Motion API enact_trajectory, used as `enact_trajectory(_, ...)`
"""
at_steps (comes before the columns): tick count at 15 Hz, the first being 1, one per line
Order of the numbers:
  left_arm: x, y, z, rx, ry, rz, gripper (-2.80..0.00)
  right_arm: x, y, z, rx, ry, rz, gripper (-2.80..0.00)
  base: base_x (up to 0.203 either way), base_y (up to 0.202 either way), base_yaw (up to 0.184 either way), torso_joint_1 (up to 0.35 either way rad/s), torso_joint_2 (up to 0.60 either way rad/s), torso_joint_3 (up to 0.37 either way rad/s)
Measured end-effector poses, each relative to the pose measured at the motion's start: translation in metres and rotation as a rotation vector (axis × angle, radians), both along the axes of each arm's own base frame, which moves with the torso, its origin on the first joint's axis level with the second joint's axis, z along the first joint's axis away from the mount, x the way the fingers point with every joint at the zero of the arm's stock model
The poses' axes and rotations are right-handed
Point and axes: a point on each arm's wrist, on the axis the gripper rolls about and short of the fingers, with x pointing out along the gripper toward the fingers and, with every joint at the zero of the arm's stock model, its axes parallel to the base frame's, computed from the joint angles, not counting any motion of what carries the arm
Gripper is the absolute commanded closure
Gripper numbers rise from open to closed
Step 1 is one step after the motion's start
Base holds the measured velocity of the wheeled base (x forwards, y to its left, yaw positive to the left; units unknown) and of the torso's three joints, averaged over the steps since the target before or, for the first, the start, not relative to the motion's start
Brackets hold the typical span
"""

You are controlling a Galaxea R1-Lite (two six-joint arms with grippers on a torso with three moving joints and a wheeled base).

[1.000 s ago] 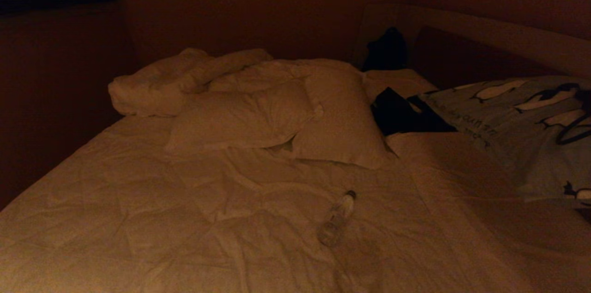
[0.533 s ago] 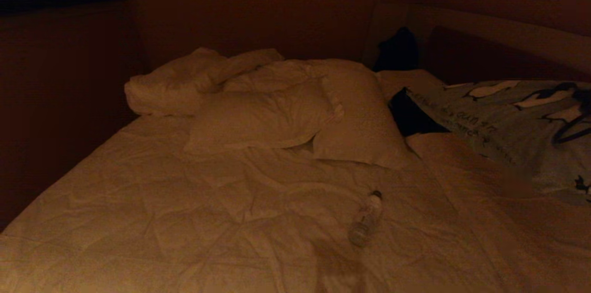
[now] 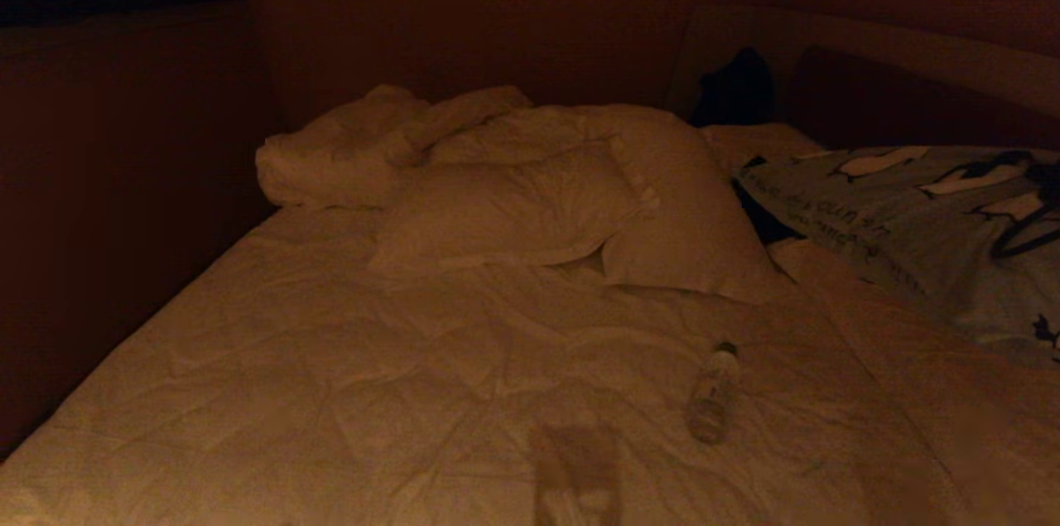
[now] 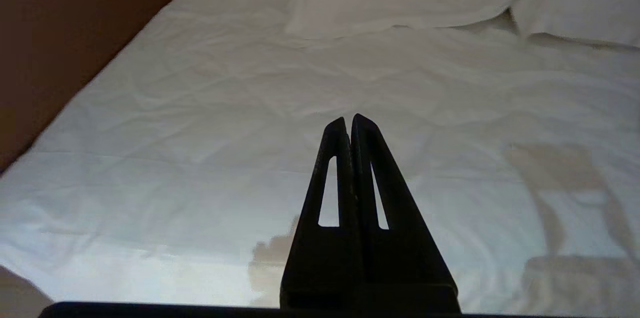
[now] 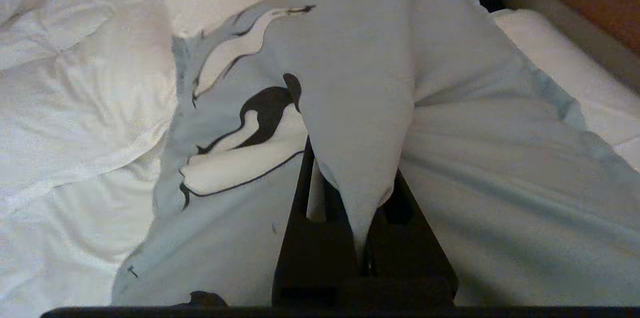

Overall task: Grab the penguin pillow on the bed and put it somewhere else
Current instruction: Move to the foot of the bed

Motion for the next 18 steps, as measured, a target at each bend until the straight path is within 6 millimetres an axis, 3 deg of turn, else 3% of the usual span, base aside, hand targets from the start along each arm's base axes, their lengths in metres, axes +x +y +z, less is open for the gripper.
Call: enact_trajectory(18,0.0000,0.0000,0.0002,0.002,-0.002,0.001,0.00,-0.0010,0.0006,-0.0032,0.001,0.008,0.003,0.00,0.000,0.195,-0.001,0.003,0.00,0.003)
